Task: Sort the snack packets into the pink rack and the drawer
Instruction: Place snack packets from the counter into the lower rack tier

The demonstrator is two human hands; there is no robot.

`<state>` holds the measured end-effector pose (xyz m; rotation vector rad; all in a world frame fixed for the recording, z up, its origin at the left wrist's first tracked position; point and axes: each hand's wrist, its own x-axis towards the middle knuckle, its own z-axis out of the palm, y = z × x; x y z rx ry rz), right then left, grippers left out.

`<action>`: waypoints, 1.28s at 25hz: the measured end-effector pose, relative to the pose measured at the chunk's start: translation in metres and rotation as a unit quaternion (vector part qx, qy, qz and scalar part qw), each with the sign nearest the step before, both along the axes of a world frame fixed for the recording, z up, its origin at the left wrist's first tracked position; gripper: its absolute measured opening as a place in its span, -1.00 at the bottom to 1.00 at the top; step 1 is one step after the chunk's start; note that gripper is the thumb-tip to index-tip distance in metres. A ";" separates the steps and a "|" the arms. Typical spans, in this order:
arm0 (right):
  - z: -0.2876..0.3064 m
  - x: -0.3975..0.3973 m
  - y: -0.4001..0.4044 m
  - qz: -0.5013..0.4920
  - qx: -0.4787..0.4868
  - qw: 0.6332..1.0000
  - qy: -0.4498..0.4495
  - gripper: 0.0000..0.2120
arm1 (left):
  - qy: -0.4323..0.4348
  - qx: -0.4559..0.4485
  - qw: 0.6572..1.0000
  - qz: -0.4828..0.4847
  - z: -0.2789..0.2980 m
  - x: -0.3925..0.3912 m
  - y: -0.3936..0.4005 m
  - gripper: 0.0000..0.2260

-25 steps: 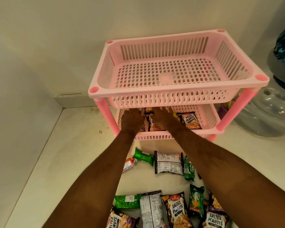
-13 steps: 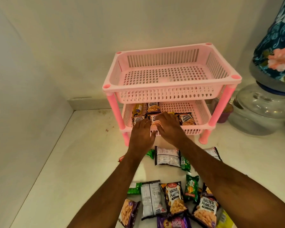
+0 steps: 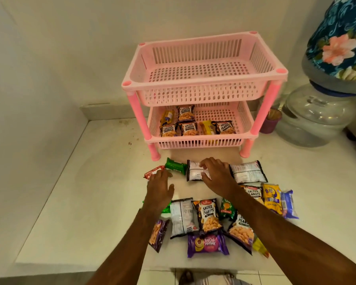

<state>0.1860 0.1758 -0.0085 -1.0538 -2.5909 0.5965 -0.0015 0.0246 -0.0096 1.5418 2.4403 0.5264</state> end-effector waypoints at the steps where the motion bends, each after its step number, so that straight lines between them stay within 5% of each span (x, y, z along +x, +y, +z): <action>1: -0.004 0.003 -0.007 0.010 -0.013 1.000 -0.003 -0.76 | -0.024 -0.001 1.000 0.010 -0.004 -0.001 -0.009 -0.69; 6: -0.023 0.007 -0.046 0.112 -0.063 0.991 -0.048 -0.62 | -0.085 0.014 0.994 0.068 -0.017 -0.013 -0.049 -0.69; 14: -0.041 -0.014 -0.082 0.239 -0.037 0.951 -0.194 0.04 | -0.069 -0.107 0.992 0.024 -0.022 -0.021 -0.079 -0.52; 22: -0.037 -0.025 -0.086 0.236 -0.034 0.946 -0.218 -0.11 | -0.003 -0.134 0.991 -0.002 -0.024 -0.027 -0.073 -0.57; 28: -0.026 -0.029 -0.081 0.164 -0.120 0.969 -0.137 -0.27 | -0.037 -0.057 0.997 0.035 -0.016 -0.039 -0.073 -0.61; 32: -0.013 -0.025 -0.071 0.106 -0.128 0.984 -0.061 -0.24 | -0.133 0.029 0.989 0.063 -0.007 -0.044 -0.063 -0.57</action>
